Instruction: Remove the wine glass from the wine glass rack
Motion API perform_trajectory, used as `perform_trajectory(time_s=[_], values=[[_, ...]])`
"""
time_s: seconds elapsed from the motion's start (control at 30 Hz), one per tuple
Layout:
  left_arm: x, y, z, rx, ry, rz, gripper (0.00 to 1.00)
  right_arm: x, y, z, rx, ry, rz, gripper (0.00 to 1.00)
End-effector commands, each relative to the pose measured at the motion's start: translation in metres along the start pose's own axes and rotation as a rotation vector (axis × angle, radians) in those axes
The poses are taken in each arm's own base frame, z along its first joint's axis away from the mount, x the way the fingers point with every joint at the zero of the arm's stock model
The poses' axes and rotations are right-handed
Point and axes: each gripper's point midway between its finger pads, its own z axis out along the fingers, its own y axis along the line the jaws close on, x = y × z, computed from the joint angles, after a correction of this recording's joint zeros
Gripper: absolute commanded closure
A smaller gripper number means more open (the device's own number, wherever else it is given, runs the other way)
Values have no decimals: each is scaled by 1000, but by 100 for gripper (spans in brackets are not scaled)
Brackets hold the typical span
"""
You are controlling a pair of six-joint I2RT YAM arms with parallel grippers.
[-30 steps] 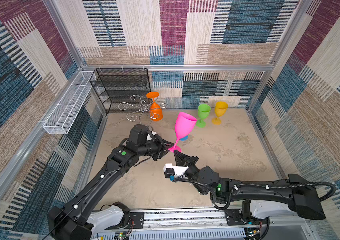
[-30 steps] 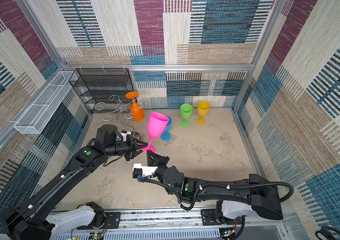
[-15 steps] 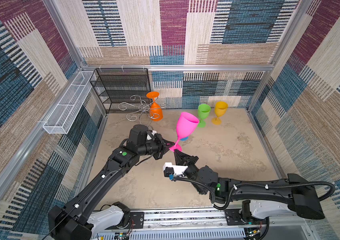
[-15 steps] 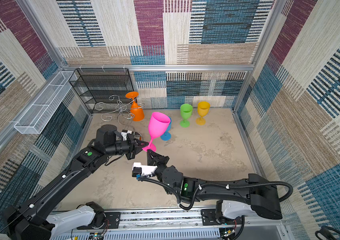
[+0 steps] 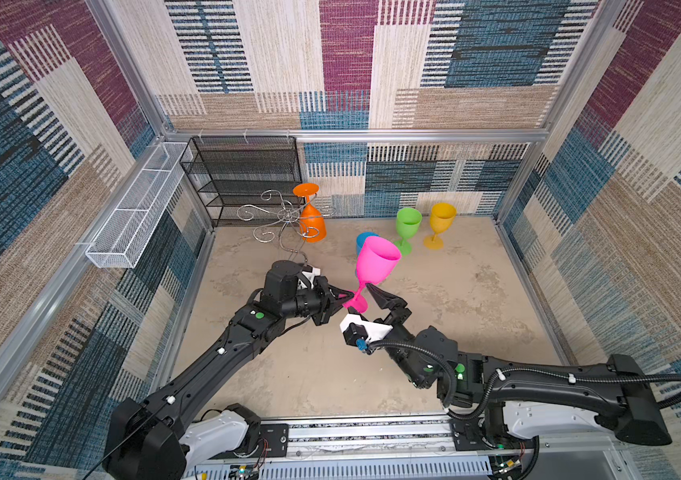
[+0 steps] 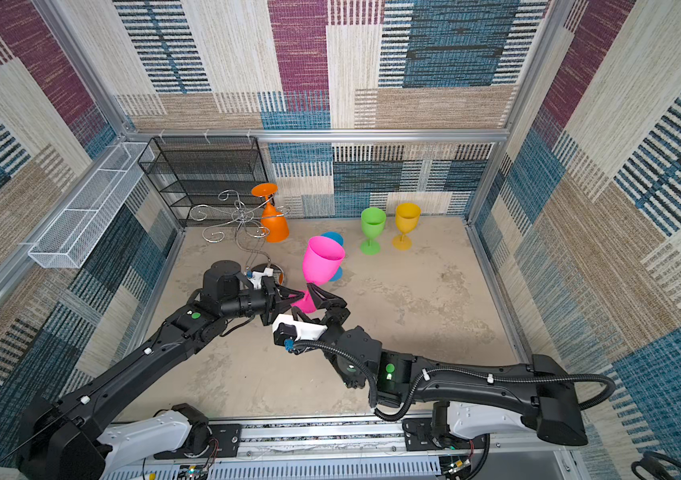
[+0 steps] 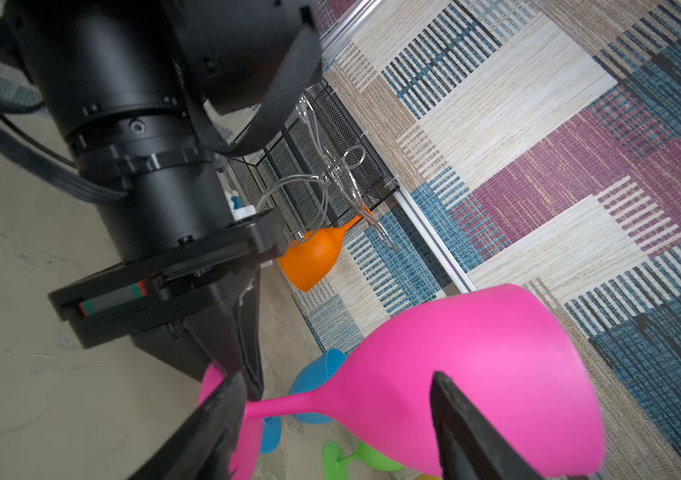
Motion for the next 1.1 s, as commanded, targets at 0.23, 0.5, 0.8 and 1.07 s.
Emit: perform_trajectory(time_s=[0.23, 0.5, 0.8, 1.07], values=[[-4, 7, -16, 56, -73, 159, 100, -20, -20, -19, -137, -13, 364, 27], [-8, 25, -14, 91, -93, 237, 100, -14, -54, -10, -214, 77, 710, 27], [-10, 35, -2, 121, -64, 349, 100, 4, -40, 20, -399, 295, 947, 32], [-11, 43, 5, 102, -36, 391, 100, -10, -28, 22, -517, 370, 1049, 41]])
